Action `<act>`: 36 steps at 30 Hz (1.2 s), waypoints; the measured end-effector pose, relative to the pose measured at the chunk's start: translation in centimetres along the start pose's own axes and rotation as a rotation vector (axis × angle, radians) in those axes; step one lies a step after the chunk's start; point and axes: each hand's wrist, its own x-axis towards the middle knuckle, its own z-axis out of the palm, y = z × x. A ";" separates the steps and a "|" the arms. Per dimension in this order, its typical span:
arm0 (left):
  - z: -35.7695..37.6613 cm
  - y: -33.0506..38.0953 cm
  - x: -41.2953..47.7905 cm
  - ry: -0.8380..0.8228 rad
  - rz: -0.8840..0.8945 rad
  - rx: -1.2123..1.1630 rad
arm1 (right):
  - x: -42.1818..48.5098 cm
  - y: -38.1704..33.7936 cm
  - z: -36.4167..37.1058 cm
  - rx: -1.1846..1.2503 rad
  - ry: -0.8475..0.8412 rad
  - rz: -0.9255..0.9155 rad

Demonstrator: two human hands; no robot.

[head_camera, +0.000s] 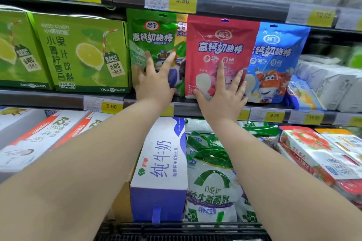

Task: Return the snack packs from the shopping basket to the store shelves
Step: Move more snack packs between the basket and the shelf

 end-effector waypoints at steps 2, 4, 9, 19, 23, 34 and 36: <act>-0.8 -0.9 0.0 -0.037 0.005 0.031 | -0.1 -0.1 0.1 -0.025 -0.018 0.013; -1.1 -1.2 -0.1 -0.053 0.001 0.061 | -0.2 -0.4 0.1 -0.031 -0.014 0.042; 0.3 0.5 -0.6 -0.021 -0.074 0.073 | -0.7 -2.4 0.6 -0.020 0.014 0.124; -1.5 -1.2 -5.0 0.050 0.042 -0.105 | -5.1 -1.4 -2.2 0.276 -0.048 -0.036; -2.0 -2.9 -11.6 0.038 0.083 -0.334 | -11.1 -0.3 -3.2 0.568 -0.180 -0.053; -3.7 -9.4 -19.5 -0.189 -0.262 -0.364 | -17.5 -3.1 -2.4 0.517 -0.608 0.038; -6.3 -9.6 -20.2 -0.253 -0.354 -0.362 | -18.1 -4.6 -4.0 0.465 -0.683 0.073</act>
